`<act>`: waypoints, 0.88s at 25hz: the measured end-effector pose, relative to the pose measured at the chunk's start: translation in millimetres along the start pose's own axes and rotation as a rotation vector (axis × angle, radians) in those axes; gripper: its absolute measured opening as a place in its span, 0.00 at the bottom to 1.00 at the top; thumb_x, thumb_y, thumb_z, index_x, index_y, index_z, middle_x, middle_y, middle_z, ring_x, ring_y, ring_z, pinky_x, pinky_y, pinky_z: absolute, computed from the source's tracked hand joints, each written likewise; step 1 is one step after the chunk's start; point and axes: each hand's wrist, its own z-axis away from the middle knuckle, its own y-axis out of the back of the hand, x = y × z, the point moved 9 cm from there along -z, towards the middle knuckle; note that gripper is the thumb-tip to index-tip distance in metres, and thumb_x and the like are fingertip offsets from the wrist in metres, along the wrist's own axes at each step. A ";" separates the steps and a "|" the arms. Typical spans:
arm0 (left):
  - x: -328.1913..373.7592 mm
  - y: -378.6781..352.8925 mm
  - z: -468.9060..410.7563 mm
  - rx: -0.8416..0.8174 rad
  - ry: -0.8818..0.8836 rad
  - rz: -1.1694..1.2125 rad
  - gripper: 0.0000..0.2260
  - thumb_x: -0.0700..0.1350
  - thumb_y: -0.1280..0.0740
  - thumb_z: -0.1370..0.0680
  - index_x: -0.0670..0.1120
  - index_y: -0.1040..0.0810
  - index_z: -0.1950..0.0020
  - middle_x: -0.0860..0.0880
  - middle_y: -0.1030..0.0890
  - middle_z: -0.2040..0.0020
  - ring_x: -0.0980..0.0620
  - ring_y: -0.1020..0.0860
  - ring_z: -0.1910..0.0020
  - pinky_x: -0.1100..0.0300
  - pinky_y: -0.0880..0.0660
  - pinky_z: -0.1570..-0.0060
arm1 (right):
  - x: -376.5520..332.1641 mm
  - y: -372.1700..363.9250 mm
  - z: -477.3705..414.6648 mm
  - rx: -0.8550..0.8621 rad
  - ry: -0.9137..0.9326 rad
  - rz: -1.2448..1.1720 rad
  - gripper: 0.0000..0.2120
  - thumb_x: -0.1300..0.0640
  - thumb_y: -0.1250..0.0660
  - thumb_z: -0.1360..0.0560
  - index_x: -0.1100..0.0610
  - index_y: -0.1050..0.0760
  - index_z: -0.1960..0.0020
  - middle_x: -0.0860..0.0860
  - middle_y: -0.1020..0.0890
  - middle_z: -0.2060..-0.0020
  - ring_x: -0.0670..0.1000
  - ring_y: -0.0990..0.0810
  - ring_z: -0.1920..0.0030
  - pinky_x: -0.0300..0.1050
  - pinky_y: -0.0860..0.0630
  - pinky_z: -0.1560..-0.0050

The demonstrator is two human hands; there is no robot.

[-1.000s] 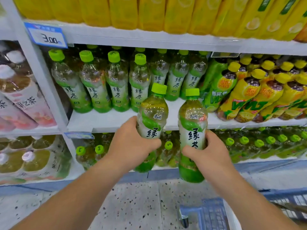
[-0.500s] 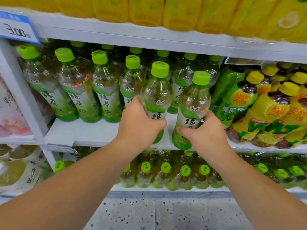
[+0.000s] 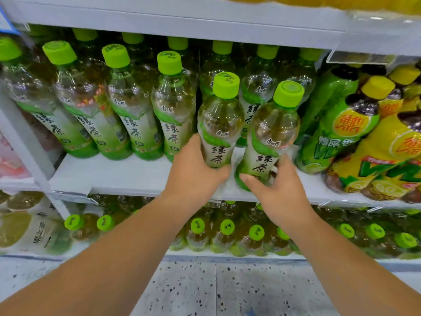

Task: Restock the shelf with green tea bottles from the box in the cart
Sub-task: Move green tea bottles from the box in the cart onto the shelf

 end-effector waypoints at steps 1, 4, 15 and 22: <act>-10.6 -3.1 5.0 0.003 0.022 -0.039 0.19 0.46 0.22 0.29 0.52 0.23 0.41 0.58 0.18 0.50 0.65 0.20 0.52 0.70 0.24 0.53 | 5.6 -1.7 1.2 0.000 -0.001 0.044 0.26 0.43 0.24 0.31 0.44 0.31 0.38 0.44 0.22 0.44 0.42 0.22 0.41 0.47 0.22 0.38; -31.8 -4.5 14.1 0.080 0.040 -0.164 0.22 0.51 0.23 0.27 0.51 0.21 0.34 0.53 0.23 0.43 0.55 0.22 0.46 0.56 0.22 0.41 | 13.3 -5.0 -0.2 -0.015 0.007 0.102 0.25 0.44 0.24 0.30 0.46 0.30 0.38 0.47 0.23 0.43 0.48 0.23 0.40 0.54 0.23 0.37; -42.4 2.8 9.1 0.268 0.184 -0.076 0.12 0.55 0.21 0.29 0.53 0.21 0.54 0.56 0.22 0.59 0.54 0.21 0.55 0.72 0.30 0.59 | 15.6 -13.2 -31.3 0.045 -0.038 -0.018 0.25 0.48 0.21 0.30 0.47 0.26 0.37 0.39 0.19 0.45 0.41 0.20 0.47 0.39 0.24 0.45; -50.4 4.3 2.7 0.285 0.245 -0.058 0.15 0.59 0.22 0.30 0.50 0.16 0.52 0.57 0.20 0.62 0.51 0.19 0.56 0.57 0.22 0.49 | 30.6 -15.4 -33.5 -0.024 -0.009 -0.021 0.28 0.50 0.22 0.29 0.48 0.26 0.30 0.43 0.19 0.40 0.41 0.22 0.40 0.35 0.28 0.37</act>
